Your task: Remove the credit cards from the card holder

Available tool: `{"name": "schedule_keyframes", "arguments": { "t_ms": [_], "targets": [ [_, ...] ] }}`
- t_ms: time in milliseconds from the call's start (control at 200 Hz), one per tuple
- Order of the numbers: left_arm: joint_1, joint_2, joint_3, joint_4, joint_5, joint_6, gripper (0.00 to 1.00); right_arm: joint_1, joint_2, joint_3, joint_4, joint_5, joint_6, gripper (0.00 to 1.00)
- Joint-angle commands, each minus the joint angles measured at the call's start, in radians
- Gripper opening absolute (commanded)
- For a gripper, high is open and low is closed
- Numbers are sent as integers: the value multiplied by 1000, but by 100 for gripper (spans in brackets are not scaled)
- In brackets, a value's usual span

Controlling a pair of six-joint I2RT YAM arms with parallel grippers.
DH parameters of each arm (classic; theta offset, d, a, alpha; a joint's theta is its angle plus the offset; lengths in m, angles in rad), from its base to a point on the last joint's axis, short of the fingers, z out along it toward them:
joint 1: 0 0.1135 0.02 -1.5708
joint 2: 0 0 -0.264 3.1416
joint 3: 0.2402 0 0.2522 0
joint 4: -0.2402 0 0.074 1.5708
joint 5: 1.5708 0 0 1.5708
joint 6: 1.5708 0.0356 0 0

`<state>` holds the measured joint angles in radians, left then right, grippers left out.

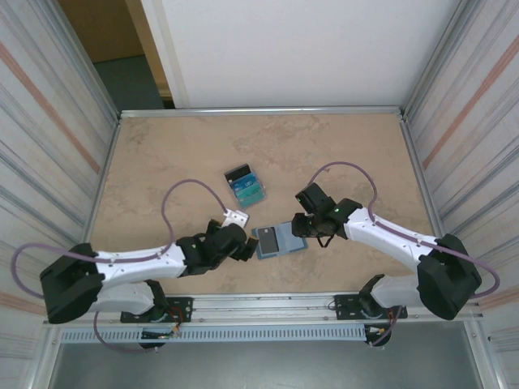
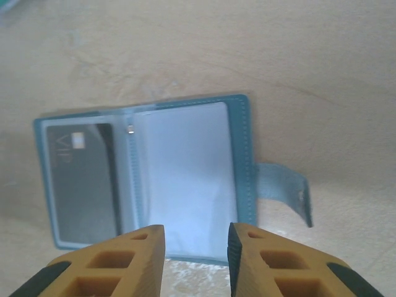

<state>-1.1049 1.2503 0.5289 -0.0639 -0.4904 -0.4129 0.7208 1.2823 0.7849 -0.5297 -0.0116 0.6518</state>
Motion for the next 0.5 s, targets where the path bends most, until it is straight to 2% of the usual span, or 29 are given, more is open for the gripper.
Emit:
{"name": "schedule_keyframes", "arguments": {
  "t_ms": [0,190,496],
  "targets": [
    [-35,80,23,63,-43,-16,99,-7,-16,11,33,-71,26,34],
    [-46,185,56,87,-21,-33,99,-6,3,-4,71,-109,53,33],
    [-27,256,70,98,-39,-29,99,-9,56,-3,121,-181,80,22]
  ]
}}
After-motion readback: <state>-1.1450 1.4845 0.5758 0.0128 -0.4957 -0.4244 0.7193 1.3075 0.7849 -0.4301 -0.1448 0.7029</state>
